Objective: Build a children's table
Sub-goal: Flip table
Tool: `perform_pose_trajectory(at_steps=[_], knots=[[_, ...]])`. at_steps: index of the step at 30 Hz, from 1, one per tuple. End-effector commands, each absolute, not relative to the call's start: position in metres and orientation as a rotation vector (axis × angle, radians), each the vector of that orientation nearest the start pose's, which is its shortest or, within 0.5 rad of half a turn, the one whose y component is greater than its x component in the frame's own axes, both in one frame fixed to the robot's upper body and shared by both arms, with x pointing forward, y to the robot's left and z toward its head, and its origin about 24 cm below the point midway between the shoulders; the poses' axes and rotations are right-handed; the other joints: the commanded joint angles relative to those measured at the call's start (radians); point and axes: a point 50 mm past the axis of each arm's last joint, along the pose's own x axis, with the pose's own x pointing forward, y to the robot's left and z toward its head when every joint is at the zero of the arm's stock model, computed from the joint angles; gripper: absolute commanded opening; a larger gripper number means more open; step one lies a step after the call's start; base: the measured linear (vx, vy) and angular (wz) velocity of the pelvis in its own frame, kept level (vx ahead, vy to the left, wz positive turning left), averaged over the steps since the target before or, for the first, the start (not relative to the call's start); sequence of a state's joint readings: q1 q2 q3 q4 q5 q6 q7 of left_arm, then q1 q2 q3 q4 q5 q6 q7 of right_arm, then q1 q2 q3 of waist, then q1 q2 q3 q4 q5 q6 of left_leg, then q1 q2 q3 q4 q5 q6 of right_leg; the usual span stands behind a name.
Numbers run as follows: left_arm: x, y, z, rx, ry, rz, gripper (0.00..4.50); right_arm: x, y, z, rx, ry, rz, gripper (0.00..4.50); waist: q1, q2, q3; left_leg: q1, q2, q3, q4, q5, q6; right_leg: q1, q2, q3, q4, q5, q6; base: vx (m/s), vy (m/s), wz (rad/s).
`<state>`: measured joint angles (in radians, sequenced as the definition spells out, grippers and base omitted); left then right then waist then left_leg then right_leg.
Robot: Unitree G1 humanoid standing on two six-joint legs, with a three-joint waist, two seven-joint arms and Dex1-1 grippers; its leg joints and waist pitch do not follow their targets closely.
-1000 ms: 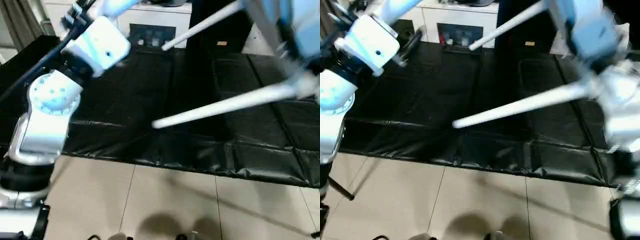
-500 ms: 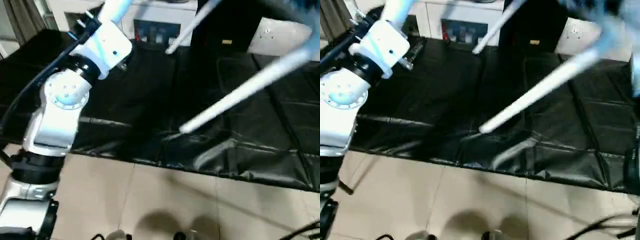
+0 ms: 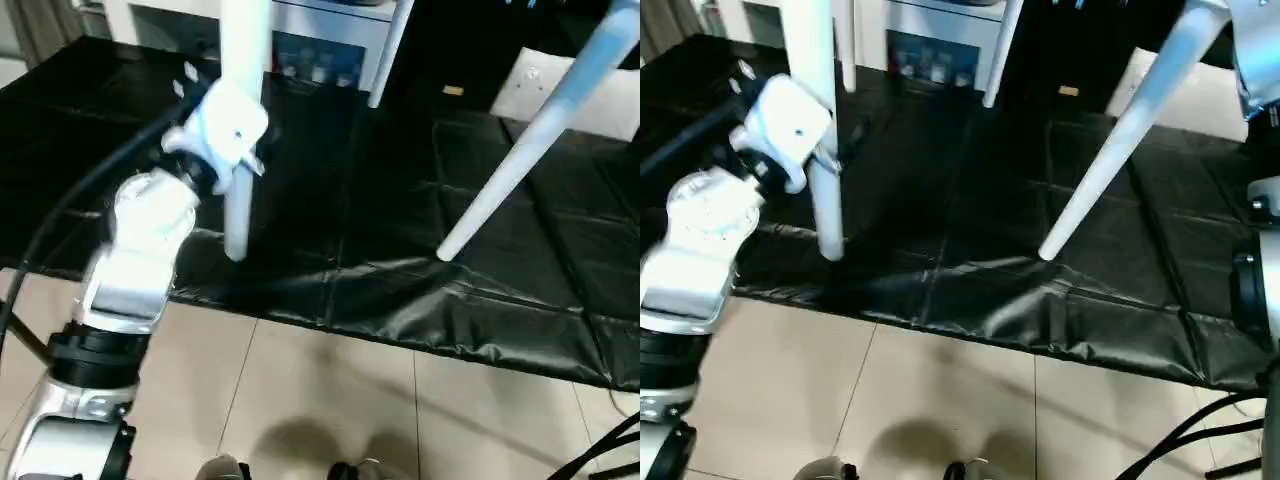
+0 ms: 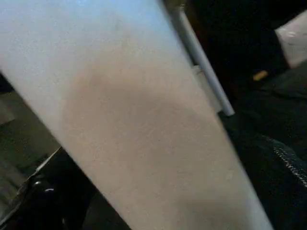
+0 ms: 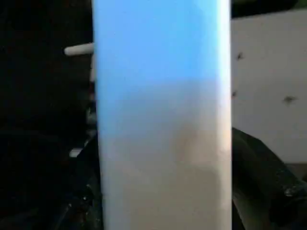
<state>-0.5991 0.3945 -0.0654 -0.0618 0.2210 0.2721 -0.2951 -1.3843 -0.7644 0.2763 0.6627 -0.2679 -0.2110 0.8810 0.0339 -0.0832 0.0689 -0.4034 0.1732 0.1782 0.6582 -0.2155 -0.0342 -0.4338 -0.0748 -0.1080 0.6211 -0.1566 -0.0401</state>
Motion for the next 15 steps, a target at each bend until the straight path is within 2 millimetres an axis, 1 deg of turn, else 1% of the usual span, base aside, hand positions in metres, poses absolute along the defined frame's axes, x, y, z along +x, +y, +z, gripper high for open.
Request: perform_pose_trajectory(at_steps=[1,2,3,4,5,6,7,8,9,10,11,12,13,14,15], knots=[[0.333,0.154,0.213,0.652,-0.343,-0.247,4.50,0.365,-0.192,0.357,-1.329,-0.261,0.589,3.60,-0.012,0.015,-0.074,0.024,0.070,-0.026,-0.080,-0.203,0.029,0.061,-0.076,0.065,-0.064,-0.257,-0.201,0.000,0.000,0.00],[0.335,0.154,0.211,0.647,-0.336,-0.248,4.50,0.365,-0.192,0.355,-1.319,-0.256,0.599,3.62,-0.012,0.013,-0.074,0.024,0.069,-0.026,-0.080,-0.218,0.024,0.061,-0.076,0.066,-0.067,-0.279,-0.189,0.000,0.000,0.00],[0.337,0.155,0.209,0.640,-0.327,-0.247,4.50,0.364,-0.192,0.352,-1.296,-0.253,0.622,3.62,-0.013,0.016,-0.074,0.024,0.068,-0.027,-0.080,-0.221,0.020,0.060,-0.077,0.066,-0.069,-0.283,-0.183,0.000,0.000,0.00],[0.338,0.156,0.208,0.641,-0.326,-0.246,4.50,0.364,-0.192,0.352,-1.291,-0.253,0.629,3.70,-0.012,0.014,-0.074,0.024,0.066,-0.026,-0.079,-0.222,0.022,0.061,-0.077,0.066,-0.070,-0.285,-0.179,0.000,0.000,0.00],[0.339,0.157,0.207,0.638,-0.322,-0.246,4.50,0.363,-0.191,0.351,-1.249,-0.254,0.658,3.84,-0.012,0.012,-0.076,0.022,0.067,-0.027,-0.079,-0.220,0.021,0.062,-0.078,0.066,-0.068,-0.288,-0.176,0.000,0.000,0.00],[0.340,0.157,0.207,0.637,-0.322,-0.246,4.50,0.362,-0.191,0.350,-1.241,-0.254,0.664,3.97,-0.012,0.015,-0.075,0.021,0.065,-0.027,-0.078,-0.221,0.026,0.063,-0.076,0.066,-0.069,-0.289,-0.174,0.000,0.000,0.00],[0.342,0.159,0.207,0.637,-0.319,-0.246,4.50,0.359,-0.188,0.349,-1.204,-0.265,0.723,4.02,-0.012,0.013,-0.075,0.022,0.065,-0.026,-0.077,-0.222,0.030,0.061,-0.076,0.066,-0.070,-0.292,-0.171,0.000,0.000,0.00],[0.343,0.160,0.206,0.638,-0.319,-0.245,4.50,0.358,-0.188,0.349,-1.194,-0.270,0.747,4.06,-0.009,0.013,-0.076,0.025,0.066,-0.026,-0.076,-0.228,0.033,0.059,-0.077,0.066,-0.073,-0.307,-0.164,0.000,0.000,0.00],[0.346,0.162,0.206,0.644,-0.316,-0.241,4.50,0.354,-0.186,0.348,-1.164,-0.293,0.797,4.16,-0.009,0.010,-0.076,0.022,0.065,-0.027,-0.076,-0.222,0.036,0.061,-0.077,0.065,-0.072,-0.313,-0.161,0.000,0.000,0.00],[0.346,0.163,0.206,0.645,-0.316,-0.240,4.50,0.353,-0.185,0.348,-1.155,-0.300,0.806,4.16,-0.008,0.010,-0.076,0.023,0.064,-0.026,-0.075,-0.222,0.040,0.060,-0.075,0.065,-0.074,-0.316,-0.158,0.000,0.000,0.00],[0.347,0.165,0.206,0.650,-0.315,-0.235,4.50,0.350,-0.183,0.349,-1.116,-0.328,0.842,4.33,-0.007,0.011,-0.076,0.022,0.065,-0.027,-0.076,-0.218,0.042,0.061,-0.076,0.064,-0.073,-0.316,-0.154,0.000,0.000,0.00],[0.351,0.171,0.205,0.645,-0.308,-0.217,4.50,0.342,-0.180,0.352,-0.989,-0.403,0.885,4.49,-0.006,0.008,-0.075,0.021,0.063,-0.026,-0.077,-0.212,0.049,0.063,-0.076,0.064,-0.077,-0.322,-0.143,0.000,0.000,0.00],[0.352,0.172,0.205,0.643,-0.307,-0.214,4.50,0.341,-0.180,0.352,-0.969,-0.414,0.890,4.49,-0.006,0.008,-0.075,0.021,0.063,-0.026,-0.077,-0.212,0.049,0.063,-0.076,0.064,-0.077,-0.322,-0.143,0.000,0.000,0.00],[0.353,0.174,0.204,0.651,-0.303,-0.210,4.50,0.338,-0.180,0.353,-0.927,-0.445,0.898,4.50,-0.006,0.016,-0.078,0.020,0.066,-0.032,-0.079,-0.199,0.041,0.065,-0.077,0.061,-0.071,-0.315,-0.141,0.000,0.000,0.00],[0.354,0.176,0.202,0.651,-0.300,-0.210,4.50,0.336,-0.181,0.353,-0.880,-0.471,0.891,4.50,-0.006,0.013,-0.079,0.022,0.064,-0.030,-0.079,-0.200,0.040,0.063,-0.074,0.061,-0.075,-0.315,-0.136,0.000,0.000,0.00]])
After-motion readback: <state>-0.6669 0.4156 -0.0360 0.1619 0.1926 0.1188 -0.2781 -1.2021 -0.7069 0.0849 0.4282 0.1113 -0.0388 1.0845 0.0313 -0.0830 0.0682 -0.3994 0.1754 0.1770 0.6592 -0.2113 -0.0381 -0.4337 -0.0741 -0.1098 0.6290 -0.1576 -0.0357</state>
